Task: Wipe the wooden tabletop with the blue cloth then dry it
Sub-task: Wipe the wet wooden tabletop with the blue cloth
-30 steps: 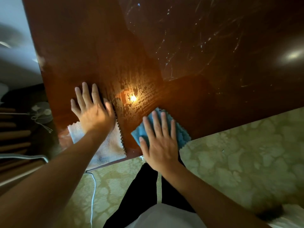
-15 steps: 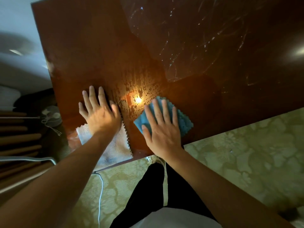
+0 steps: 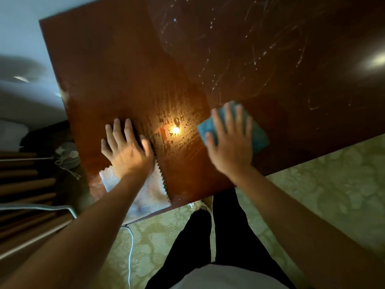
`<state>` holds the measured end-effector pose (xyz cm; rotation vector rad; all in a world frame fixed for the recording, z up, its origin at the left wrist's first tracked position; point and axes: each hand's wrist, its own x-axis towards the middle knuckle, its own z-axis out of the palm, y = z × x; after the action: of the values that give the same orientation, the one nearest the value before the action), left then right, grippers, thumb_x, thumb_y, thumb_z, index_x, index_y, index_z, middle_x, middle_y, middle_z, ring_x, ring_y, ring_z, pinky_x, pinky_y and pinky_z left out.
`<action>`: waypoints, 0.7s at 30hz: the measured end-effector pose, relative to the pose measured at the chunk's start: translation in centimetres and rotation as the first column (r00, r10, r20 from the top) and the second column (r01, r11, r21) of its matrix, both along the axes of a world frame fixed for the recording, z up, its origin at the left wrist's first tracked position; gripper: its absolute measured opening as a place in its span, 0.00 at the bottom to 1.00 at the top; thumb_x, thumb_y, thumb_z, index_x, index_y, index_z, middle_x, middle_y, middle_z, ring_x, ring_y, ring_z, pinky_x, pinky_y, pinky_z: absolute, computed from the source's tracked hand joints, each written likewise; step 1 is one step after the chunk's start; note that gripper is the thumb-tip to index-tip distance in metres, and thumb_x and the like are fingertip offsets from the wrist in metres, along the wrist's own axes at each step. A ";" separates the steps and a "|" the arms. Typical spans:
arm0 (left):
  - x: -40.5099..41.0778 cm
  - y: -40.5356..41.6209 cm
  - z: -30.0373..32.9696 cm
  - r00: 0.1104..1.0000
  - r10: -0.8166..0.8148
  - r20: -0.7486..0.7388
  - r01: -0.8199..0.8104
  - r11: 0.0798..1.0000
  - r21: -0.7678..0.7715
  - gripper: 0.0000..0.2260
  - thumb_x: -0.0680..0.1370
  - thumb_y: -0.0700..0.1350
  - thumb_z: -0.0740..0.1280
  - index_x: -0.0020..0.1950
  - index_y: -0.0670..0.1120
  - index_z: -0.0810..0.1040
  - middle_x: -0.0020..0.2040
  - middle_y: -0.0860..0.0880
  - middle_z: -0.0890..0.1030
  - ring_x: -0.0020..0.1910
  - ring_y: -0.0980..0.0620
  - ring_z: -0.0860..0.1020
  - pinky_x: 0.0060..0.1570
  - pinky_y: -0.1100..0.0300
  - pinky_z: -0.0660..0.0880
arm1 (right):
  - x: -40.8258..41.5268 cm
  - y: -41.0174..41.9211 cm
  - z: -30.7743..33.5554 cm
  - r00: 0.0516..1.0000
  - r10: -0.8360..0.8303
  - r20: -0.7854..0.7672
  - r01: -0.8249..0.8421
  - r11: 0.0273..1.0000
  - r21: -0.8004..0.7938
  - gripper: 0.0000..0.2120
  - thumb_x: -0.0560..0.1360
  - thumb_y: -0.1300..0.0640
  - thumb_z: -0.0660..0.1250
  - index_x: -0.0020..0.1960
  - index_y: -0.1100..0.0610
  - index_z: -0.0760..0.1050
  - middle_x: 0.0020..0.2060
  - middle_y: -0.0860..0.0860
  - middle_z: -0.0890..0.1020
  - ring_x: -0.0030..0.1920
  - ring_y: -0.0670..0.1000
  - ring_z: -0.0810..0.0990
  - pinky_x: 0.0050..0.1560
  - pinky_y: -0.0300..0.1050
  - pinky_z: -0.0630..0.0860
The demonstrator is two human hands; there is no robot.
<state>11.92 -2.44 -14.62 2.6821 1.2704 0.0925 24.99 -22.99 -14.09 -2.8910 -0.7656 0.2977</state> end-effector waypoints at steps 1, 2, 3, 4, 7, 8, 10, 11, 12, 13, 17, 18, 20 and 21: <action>0.0 -0.1 0.1 1.000 -0.002 -0.003 0.002 1.000 0.000 0.27 0.80 0.53 0.53 0.78 0.45 0.64 0.79 0.41 0.63 0.79 0.39 0.55 0.75 0.37 0.53 | -1.7 1.2 0.0 0.995 0.094 -0.014 -0.094 0.996 0.008 0.31 0.83 0.38 0.46 0.83 0.50 0.55 0.83 0.56 0.54 0.83 0.62 0.49 0.81 0.63 0.44; 0.0 -0.1 0.2 1.000 -0.001 -0.005 0.001 1.000 0.000 0.27 0.80 0.53 0.53 0.78 0.45 0.64 0.79 0.41 0.63 0.79 0.39 0.55 0.75 0.37 0.53 | -2.9 2.1 -0.1 0.983 0.180 -0.019 -0.180 0.984 0.016 0.31 0.83 0.38 0.48 0.83 0.50 0.56 0.83 0.55 0.54 0.83 0.61 0.49 0.81 0.63 0.44; 0.0 0.0 0.3 1.000 0.002 -0.005 -0.002 1.000 0.001 0.27 0.80 0.53 0.54 0.78 0.45 0.64 0.79 0.41 0.63 0.80 0.40 0.55 0.75 0.37 0.53 | -3.3 2.3 -0.2 0.967 0.255 -0.022 -0.254 0.967 0.027 0.31 0.83 0.38 0.49 0.83 0.49 0.56 0.83 0.55 0.55 0.83 0.60 0.49 0.81 0.62 0.44; -0.1 0.0 0.2 1.000 0.001 -0.007 -0.001 1.000 -0.002 0.27 0.80 0.53 0.54 0.78 0.45 0.64 0.79 0.41 0.63 0.80 0.40 0.55 0.75 0.37 0.53 | -2.7 2.1 -0.2 0.952 0.304 -0.023 -0.303 0.952 0.039 0.30 0.83 0.38 0.50 0.83 0.48 0.56 0.83 0.54 0.55 0.83 0.59 0.49 0.82 0.61 0.44; -0.1 0.0 0.1 1.000 -0.001 -0.014 0.001 1.000 -0.010 0.27 0.81 0.54 0.53 0.78 0.45 0.63 0.79 0.42 0.62 0.80 0.40 0.54 0.75 0.38 0.51 | 3.4 0.2 -0.3 0.991 0.130 0.031 -0.131 0.991 0.037 0.31 0.83 0.37 0.50 0.83 0.48 0.56 0.83 0.55 0.56 0.83 0.60 0.52 0.81 0.61 0.46; -0.1 0.0 0.1 1.000 -0.003 -0.013 0.002 1.000 -0.010 0.27 0.81 0.54 0.52 0.79 0.45 0.63 0.79 0.42 0.61 0.80 0.40 0.54 0.75 0.38 0.51 | 5.8 -0.5 -0.1 1.000 -0.010 0.030 0.010 1.000 0.014 0.32 0.83 0.36 0.49 0.83 0.50 0.55 0.83 0.56 0.56 0.83 0.60 0.52 0.81 0.62 0.48; -0.2 0.1 -0.1 1.000 -0.008 -0.007 0.008 1.000 -0.009 0.27 0.81 0.54 0.52 0.79 0.45 0.62 0.79 0.42 0.61 0.80 0.40 0.54 0.75 0.38 0.51 | 8.5 -0.9 0.3 0.980 -0.192 0.047 0.194 0.980 -0.041 0.33 0.83 0.36 0.46 0.84 0.51 0.51 0.83 0.57 0.53 0.83 0.61 0.50 0.81 0.65 0.48; -0.2 0.2 -0.1 1.000 -0.007 -0.001 0.007 1.000 -0.010 0.27 0.81 0.54 0.52 0.78 0.45 0.63 0.79 0.42 0.62 0.80 0.40 0.54 0.75 0.37 0.52 | 8.6 -0.5 0.3 0.973 -0.222 0.059 0.225 0.973 -0.049 0.33 0.84 0.37 0.45 0.84 0.52 0.50 0.83 0.57 0.52 0.83 0.61 0.48 0.81 0.65 0.48; -0.2 0.2 -0.1 1.000 -0.006 0.005 0.006 1.000 -0.011 0.27 0.81 0.54 0.53 0.78 0.45 0.63 0.79 0.42 0.62 0.80 0.40 0.55 0.75 0.37 0.52 | 8.0 0.3 0.4 0.972 -0.225 0.062 0.228 0.973 -0.040 0.33 0.84 0.37 0.44 0.84 0.52 0.49 0.83 0.57 0.52 0.83 0.61 0.48 0.81 0.66 0.47; -0.3 0.2 -0.1 1.000 -0.005 0.008 0.005 1.000 -0.008 0.27 0.81 0.54 0.53 0.78 0.45 0.63 0.79 0.41 0.62 0.80 0.40 0.55 0.75 0.37 0.53 | 6.7 1.3 0.3 0.978 -0.199 0.061 0.201 0.979 -0.032 0.33 0.84 0.37 0.43 0.84 0.52 0.49 0.83 0.56 0.51 0.83 0.61 0.47 0.81 0.65 0.46; -0.1 0.2 0.1 1.000 -0.006 0.001 0.006 1.000 -0.006 0.27 0.81 0.54 0.53 0.78 0.44 0.65 0.79 0.41 0.63 0.79 0.40 0.56 0.74 0.37 0.54 | -0.6 5.9 0.1 0.985 0.174 -0.003 -0.174 0.984 -0.046 0.33 0.83 0.36 0.43 0.84 0.51 0.49 0.84 0.54 0.50 0.83 0.59 0.45 0.81 0.63 0.43; -0.1 0.1 0.1 1.000 -0.005 -0.001 0.005 1.000 -0.006 0.27 0.81 0.54 0.53 0.78 0.44 0.65 0.79 0.41 0.63 0.79 0.40 0.57 0.74 0.37 0.54 | -1.5 6.3 -0.1 0.964 0.267 -0.010 -0.267 0.963 -0.034 0.33 0.83 0.36 0.45 0.83 0.50 0.51 0.83 0.54 0.51 0.83 0.59 0.46 0.81 0.63 0.44; -0.1 0.2 0.1 1.000 -0.008 -0.009 0.008 1.000 0.000 0.27 0.81 0.55 0.53 0.77 0.44 0.65 0.78 0.41 0.64 0.79 0.40 0.57 0.74 0.37 0.54 | -0.2 5.6 -0.2 0.923 0.385 -0.010 -0.385 0.923 0.003 0.33 0.83 0.35 0.48 0.83 0.49 0.53 0.83 0.53 0.53 0.83 0.58 0.48 0.82 0.61 0.44; -0.1 0.2 0.1 1.000 -0.010 -0.012 0.010 1.000 -0.001 0.27 0.81 0.55 0.53 0.77 0.45 0.65 0.78 0.41 0.64 0.79 0.39 0.57 0.74 0.37 0.54 | 1.5 4.8 -0.3 0.924 0.382 0.002 -0.382 0.924 0.013 0.33 0.83 0.35 0.49 0.83 0.48 0.54 0.83 0.54 0.54 0.83 0.58 0.49 0.82 0.60 0.44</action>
<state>11.78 -2.23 -14.52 2.6916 1.2602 0.0737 26.53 -18.15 -14.36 -2.7083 -1.3275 0.3299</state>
